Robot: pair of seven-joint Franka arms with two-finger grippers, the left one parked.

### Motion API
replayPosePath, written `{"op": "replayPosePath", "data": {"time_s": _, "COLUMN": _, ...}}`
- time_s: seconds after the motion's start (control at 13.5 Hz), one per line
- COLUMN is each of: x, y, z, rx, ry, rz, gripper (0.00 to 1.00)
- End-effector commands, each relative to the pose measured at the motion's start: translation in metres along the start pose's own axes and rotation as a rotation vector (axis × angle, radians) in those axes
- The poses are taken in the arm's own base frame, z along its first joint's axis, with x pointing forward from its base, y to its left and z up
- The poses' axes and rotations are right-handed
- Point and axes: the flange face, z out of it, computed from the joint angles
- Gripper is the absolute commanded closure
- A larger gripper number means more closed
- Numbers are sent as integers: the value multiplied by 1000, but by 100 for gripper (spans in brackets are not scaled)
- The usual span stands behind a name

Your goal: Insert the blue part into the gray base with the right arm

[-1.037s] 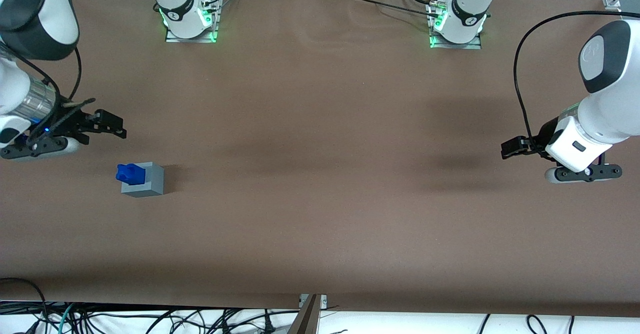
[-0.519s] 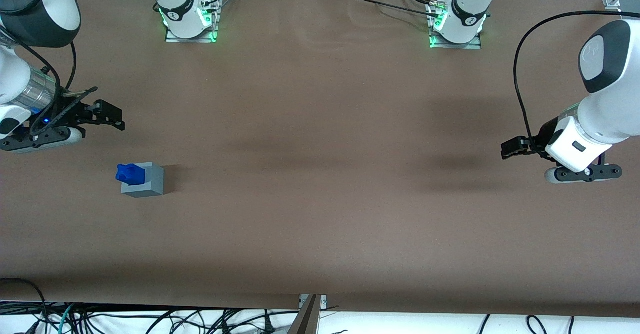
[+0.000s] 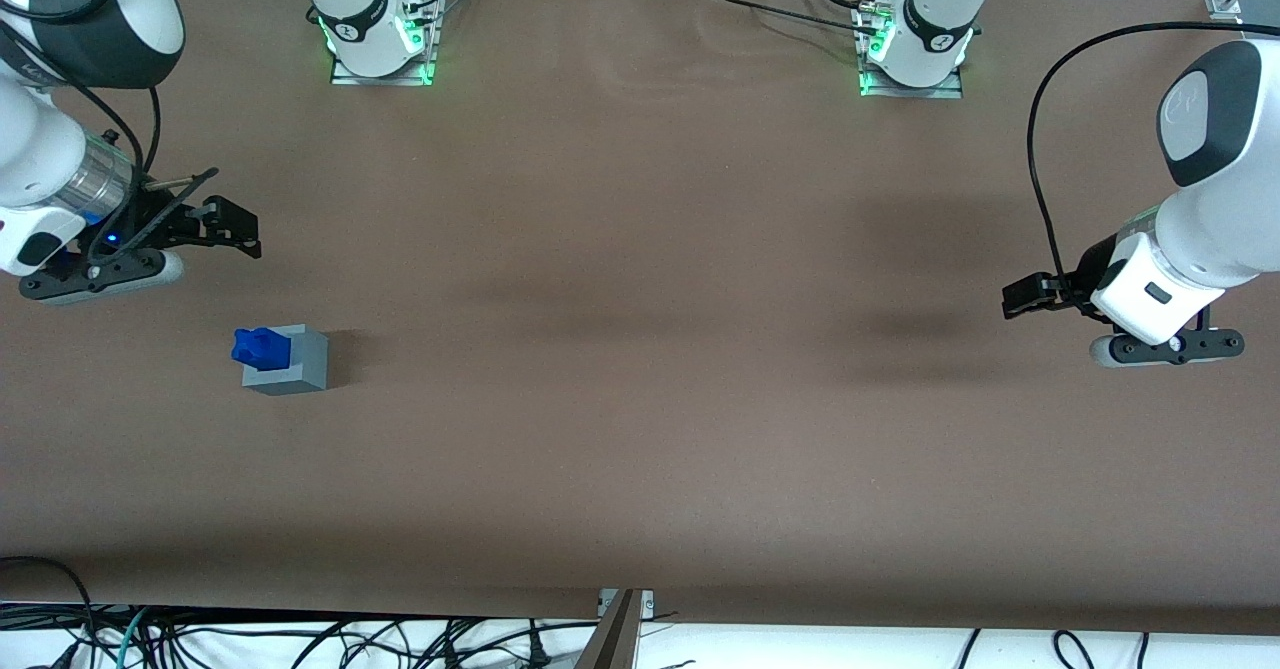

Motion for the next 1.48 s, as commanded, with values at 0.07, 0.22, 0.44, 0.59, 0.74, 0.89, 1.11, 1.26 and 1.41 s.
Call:
{"op": "replayPosePath", "data": {"time_s": 0.07, "x": -16, "y": 11, "z": -12, "rx": 2, "ry": -13, "rz": 20, "gripper": 0}}
{"op": "replayPosePath", "data": {"time_s": 0.22, "x": -20, "y": 15, "z": -14, "rx": -8, "ry": -27, "rz": 22, "gripper": 0}}
{"op": "replayPosePath", "data": {"time_s": 0.44, "x": -20, "y": 13, "z": -16, "rx": -20, "ry": -26, "rz": 14, "gripper": 0}}
{"op": "replayPosePath", "data": {"time_s": 0.59, "x": -16, "y": 10, "z": -26, "rx": -44, "ry": -13, "rz": 2, "gripper": 0}}
{"op": "replayPosePath", "data": {"time_s": 0.74, "x": -13, "y": 11, "z": -29, "rx": -45, "ry": -3, "rz": 3, "gripper": 0}}
{"op": "replayPosePath", "data": {"time_s": 0.89, "x": -13, "y": 12, "z": -30, "rx": -45, "ry": -2, "rz": 5, "gripper": 0}}
{"op": "replayPosePath", "data": {"time_s": 1.11, "x": -13, "y": 14, "z": -29, "rx": -45, "ry": -4, "rz": 9, "gripper": 0}}
{"op": "replayPosePath", "data": {"time_s": 1.26, "x": -14, "y": 16, "z": -29, "rx": -45, "ry": -4, "rz": 12, "gripper": 0}}
{"op": "replayPosePath", "data": {"time_s": 1.41, "x": -14, "y": 16, "z": -29, "rx": -45, "ry": -5, "rz": 14, "gripper": 0}}
